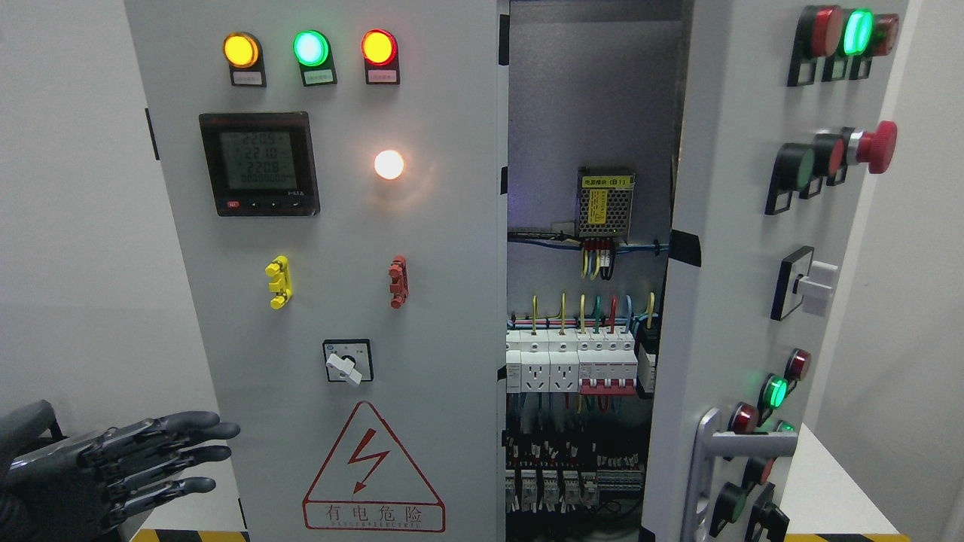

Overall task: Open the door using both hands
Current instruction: 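Raise the left hand toward the gap beside the ajar grey door, then insert the left hand fingers behind the inner edge of the door, then push the door outward with the left hand, swinging it wide open, then withdraw the left hand down and out of the cabinet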

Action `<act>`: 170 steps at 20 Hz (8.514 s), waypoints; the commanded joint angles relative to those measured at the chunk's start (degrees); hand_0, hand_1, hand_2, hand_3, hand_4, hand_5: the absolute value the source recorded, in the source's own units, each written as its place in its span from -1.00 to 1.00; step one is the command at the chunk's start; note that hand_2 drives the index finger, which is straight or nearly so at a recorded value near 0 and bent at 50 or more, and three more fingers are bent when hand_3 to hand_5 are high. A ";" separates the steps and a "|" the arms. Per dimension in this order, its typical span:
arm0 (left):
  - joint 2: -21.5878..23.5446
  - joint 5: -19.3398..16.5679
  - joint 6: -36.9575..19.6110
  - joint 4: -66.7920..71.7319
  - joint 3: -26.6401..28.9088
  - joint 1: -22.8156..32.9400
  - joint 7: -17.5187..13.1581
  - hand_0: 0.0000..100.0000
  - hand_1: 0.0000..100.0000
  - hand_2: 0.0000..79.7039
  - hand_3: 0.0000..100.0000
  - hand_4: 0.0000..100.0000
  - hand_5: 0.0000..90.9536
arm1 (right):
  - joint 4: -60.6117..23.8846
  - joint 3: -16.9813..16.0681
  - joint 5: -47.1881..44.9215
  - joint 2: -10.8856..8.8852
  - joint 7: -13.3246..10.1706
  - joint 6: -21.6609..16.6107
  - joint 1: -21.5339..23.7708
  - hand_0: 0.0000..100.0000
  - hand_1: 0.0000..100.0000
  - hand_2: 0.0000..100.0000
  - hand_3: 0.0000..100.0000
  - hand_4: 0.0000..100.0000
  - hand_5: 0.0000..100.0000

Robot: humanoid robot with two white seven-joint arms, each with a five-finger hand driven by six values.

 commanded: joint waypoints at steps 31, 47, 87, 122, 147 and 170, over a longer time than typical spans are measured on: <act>-19.61 22.67 -0.45 6.05 -68.92 -68.08 6.61 -1.00 -1.00 -1.00 -1.00 -0.94 -1.00 | 0.00 0.00 0.00 0.00 0.05 0.01 0.00 -0.79 -1.00 -1.00 -1.00 -1.00 -1.00; -41.16 27.32 -0.54 16.00 -78.95 -83.20 10.92 -1.00 -1.00 -1.00 -1.00 -0.94 -1.00 | 0.00 0.00 0.00 0.00 0.05 0.01 0.00 -0.79 -1.00 -1.00 -1.00 -1.00 -1.00; -56.98 28.38 -1.33 18.28 -75.88 -86.73 22.95 -1.00 -1.00 -1.00 -1.00 -0.94 -1.00 | 0.00 0.00 0.00 0.00 0.05 0.01 0.00 -0.79 -1.00 -1.00 -1.00 -1.00 -1.00; -74.74 22.32 -1.24 25.05 -71.93 -85.76 35.09 -1.00 -1.00 -1.00 -1.00 -0.94 -1.00 | 0.00 0.00 0.00 0.00 0.05 0.01 0.00 -0.79 -1.00 -1.00 -1.00 -1.00 -1.00; -44.79 22.85 -0.36 9.86 -72.10 -80.67 30.35 -1.00 -1.00 -1.00 -1.00 -0.94 -1.00 | 0.00 0.00 0.00 0.00 0.05 0.01 0.00 -0.79 -1.00 -1.00 -1.00 -1.00 -1.00; -5.67 10.89 4.91 -0.44 -59.45 -38.67 19.18 -1.00 -1.00 -1.00 -1.00 -0.94 -1.00 | 0.00 0.00 0.00 0.00 0.05 0.01 0.00 -0.79 -1.00 -1.00 -1.00 -1.00 -1.00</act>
